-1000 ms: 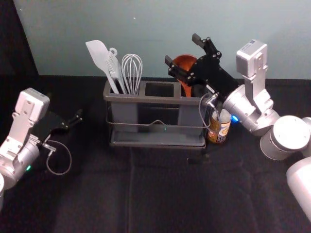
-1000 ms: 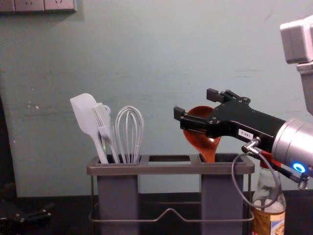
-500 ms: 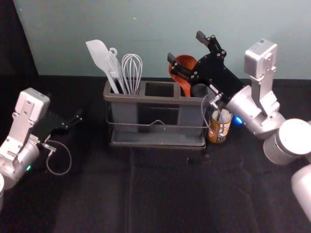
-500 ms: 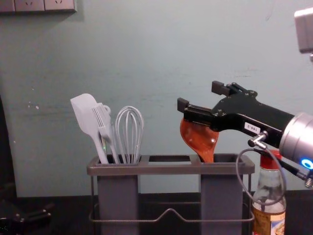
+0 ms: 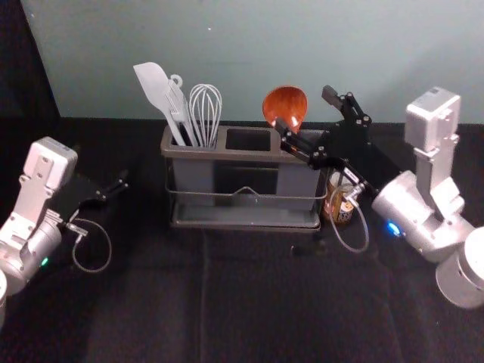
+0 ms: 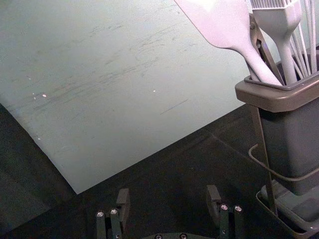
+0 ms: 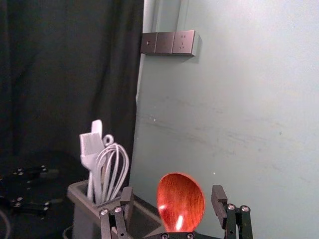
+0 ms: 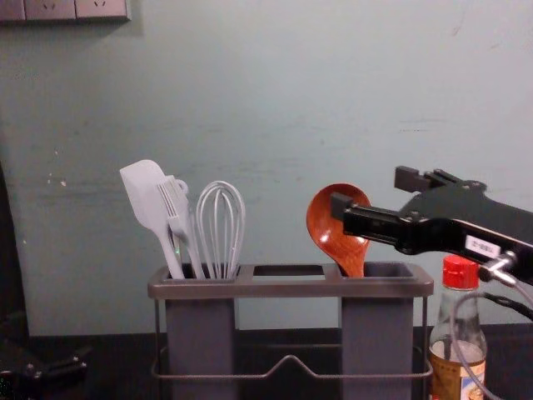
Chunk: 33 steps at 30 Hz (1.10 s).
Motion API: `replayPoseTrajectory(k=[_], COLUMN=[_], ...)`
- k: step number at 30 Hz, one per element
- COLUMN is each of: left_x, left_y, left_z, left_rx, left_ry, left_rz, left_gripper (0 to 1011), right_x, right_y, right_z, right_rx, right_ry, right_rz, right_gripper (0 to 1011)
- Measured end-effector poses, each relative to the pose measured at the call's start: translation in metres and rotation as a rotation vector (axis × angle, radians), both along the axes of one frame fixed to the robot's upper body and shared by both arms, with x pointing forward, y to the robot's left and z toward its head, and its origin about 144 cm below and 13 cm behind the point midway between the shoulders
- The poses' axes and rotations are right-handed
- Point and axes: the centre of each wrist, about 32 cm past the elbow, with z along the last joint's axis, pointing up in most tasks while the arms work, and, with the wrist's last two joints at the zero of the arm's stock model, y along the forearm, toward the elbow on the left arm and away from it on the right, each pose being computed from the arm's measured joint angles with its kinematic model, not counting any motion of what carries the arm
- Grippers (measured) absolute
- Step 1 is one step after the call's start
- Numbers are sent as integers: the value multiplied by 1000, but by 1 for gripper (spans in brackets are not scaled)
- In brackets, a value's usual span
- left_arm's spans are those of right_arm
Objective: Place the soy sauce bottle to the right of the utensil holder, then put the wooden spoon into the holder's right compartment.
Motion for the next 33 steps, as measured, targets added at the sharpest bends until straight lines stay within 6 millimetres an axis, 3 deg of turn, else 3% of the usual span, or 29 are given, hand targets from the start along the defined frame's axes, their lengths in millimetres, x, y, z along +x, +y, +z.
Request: replayPoseTrajectory(k=[9,17,24,33], left_x=[0,0,0,0], left_y=[0,0,0,0], left_z=[0,0,0,0], left_rx=[0,0,0,0], left_ry=[0,0,0,0], left_rz=[0,0,0,0], left_gripper=[1005,1005,1005,1005], right_x=[-34,-63,-73,-72], right_y=[-9,-19,-39,-76], right_z=[-6,-14,-16,-17], right_rx=[-8,-72,-81,-52], right_ry=[50,194,299,322], right_rz=[15,13,-94,-262], right_gripper=[1004,1004,1004,1004])
